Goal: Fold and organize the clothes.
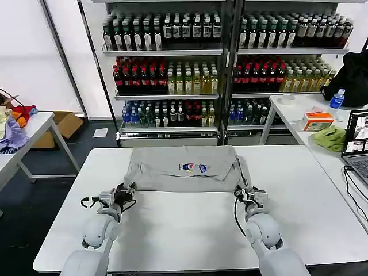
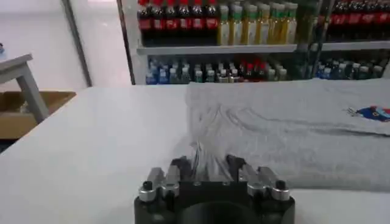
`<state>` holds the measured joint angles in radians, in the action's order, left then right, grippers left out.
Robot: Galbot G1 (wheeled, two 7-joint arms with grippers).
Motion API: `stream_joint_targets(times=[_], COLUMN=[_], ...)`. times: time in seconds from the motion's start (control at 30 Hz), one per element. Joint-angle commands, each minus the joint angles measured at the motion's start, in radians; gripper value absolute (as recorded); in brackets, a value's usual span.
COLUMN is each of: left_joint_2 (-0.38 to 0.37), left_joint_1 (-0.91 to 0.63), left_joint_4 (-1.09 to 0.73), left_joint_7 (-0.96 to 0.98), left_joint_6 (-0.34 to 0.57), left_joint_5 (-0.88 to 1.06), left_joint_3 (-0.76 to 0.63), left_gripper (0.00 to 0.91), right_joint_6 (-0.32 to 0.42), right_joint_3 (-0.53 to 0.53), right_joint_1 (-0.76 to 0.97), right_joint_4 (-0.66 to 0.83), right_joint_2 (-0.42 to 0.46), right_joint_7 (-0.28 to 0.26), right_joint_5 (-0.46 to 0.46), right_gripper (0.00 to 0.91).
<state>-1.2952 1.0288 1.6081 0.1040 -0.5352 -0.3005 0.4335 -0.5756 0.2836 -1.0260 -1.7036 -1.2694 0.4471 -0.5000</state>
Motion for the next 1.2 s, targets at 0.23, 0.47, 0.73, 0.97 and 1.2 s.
stream_joint_targets(times=[0.23,0.47,0.73,0.97,1.2], left_joint_2=[-0.003,-0.004,0.023,0.039,0.025], left_joint_1=[0.049,0.088,0.183,0.332,0.500], left_joint_4=[0.036,0.139,0.328,0.474,0.565], left_joint_7=[-0.027,-0.031,-0.026,-0.018,0.005], left_joint_6=[0.022,0.026,0.018,0.006,0.012], left_joint_5=[0.023,0.022,0.001,-0.012,0.004], left_joint_3=[-0.001,-0.003,0.024,0.039,0.048], left_gripper=[0.000,0.000,0.000,0.000,0.010], right_joint_6=[-0.003,-0.004,-0.005,-0.006,-0.002], right_joint_3=[0.007,0.022,0.034,0.039,0.058], right_joint_1=[-0.036,-0.070,-0.135,-0.231,-0.482], right_joint_4=[-0.037,-0.191,-0.350,-0.456,-0.545], right_joint_2=[-0.001,0.023,0.038,0.057,0.042], right_joint_7=[0.009,0.023,0.052,0.100,0.123], right_joint_5=[-0.017,0.000,0.028,0.056,0.109], right_gripper=[0.000,0.000,0.000,0.000,0.000])
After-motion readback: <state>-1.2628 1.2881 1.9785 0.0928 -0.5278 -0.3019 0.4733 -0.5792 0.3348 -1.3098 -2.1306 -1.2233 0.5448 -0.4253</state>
